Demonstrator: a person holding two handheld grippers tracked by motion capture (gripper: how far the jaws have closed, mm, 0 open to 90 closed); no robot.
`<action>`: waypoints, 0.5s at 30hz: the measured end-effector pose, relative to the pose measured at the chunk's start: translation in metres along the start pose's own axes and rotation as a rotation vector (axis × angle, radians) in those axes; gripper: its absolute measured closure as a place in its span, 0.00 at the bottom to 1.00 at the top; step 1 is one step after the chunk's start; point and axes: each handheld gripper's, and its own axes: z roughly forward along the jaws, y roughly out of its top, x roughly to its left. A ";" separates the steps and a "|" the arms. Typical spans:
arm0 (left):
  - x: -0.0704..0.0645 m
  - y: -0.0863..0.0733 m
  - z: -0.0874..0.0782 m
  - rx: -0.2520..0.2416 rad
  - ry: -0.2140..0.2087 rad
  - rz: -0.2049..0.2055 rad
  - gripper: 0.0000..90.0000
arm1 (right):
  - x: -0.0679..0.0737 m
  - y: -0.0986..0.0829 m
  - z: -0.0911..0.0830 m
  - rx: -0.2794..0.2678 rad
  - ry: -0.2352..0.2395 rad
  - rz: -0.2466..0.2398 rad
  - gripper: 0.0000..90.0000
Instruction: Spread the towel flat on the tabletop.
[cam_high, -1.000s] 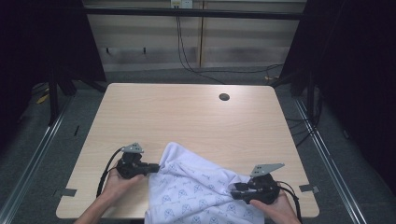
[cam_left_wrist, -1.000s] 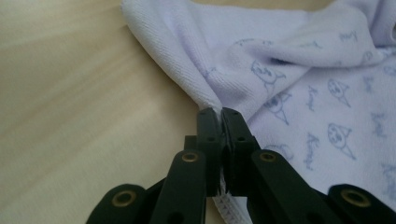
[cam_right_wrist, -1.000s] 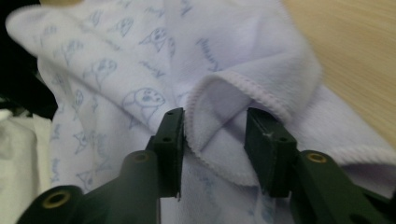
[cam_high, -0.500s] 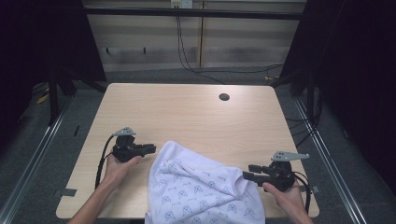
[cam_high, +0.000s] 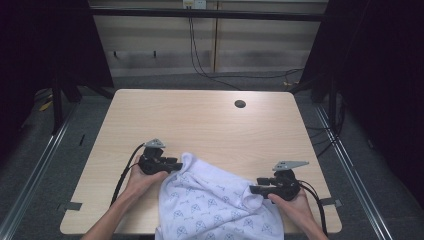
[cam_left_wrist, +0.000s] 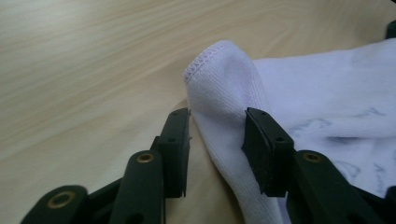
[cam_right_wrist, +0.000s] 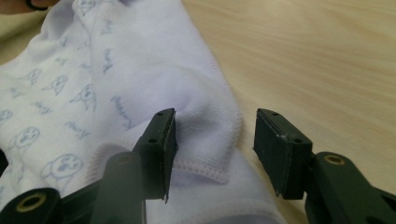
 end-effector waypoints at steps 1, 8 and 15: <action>-0.002 0.000 0.001 0.011 0.000 0.009 0.66 | 0.002 0.000 0.002 0.008 -0.003 -0.006 0.54; -0.014 0.003 0.012 0.037 -0.027 0.059 0.67 | 0.011 -0.001 0.013 0.046 -0.012 -0.052 0.59; -0.018 0.004 0.010 0.022 -0.071 0.088 0.98 | 0.015 0.004 0.011 0.028 -0.036 -0.093 0.85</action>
